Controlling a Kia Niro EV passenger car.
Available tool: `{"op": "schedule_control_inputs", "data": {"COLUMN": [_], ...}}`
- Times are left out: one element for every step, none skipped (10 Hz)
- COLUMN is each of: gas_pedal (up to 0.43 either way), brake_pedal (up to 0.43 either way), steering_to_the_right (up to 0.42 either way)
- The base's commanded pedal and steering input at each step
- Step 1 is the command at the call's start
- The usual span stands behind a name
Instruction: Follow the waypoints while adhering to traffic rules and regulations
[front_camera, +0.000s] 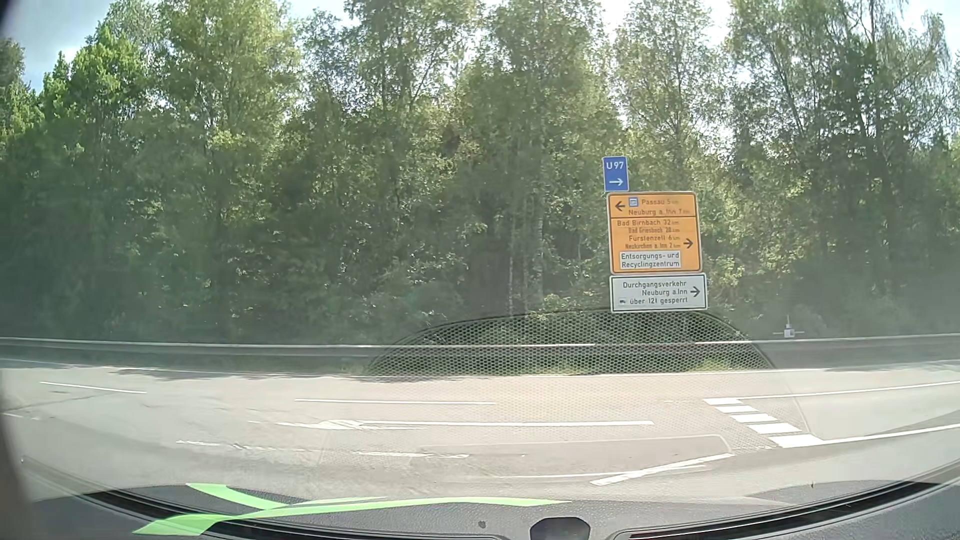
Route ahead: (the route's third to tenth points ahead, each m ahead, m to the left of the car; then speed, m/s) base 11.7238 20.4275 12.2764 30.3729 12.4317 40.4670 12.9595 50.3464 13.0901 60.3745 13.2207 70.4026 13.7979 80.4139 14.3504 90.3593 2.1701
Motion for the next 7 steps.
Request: {"op": "schedule_control_inputs", "data": {"gas_pedal": [0.52, 0.461, 0.461, 0.461, 0.469, 0.469, 0.449], "brake_pedal": [0.0, 0.0, 0.0, 0.0, 0.0, 0.0, 0.0], "steering_to_the_right": [-0.289, -0.307, -0.321, -0.331, -0.353, -0.371, -0.384]}}
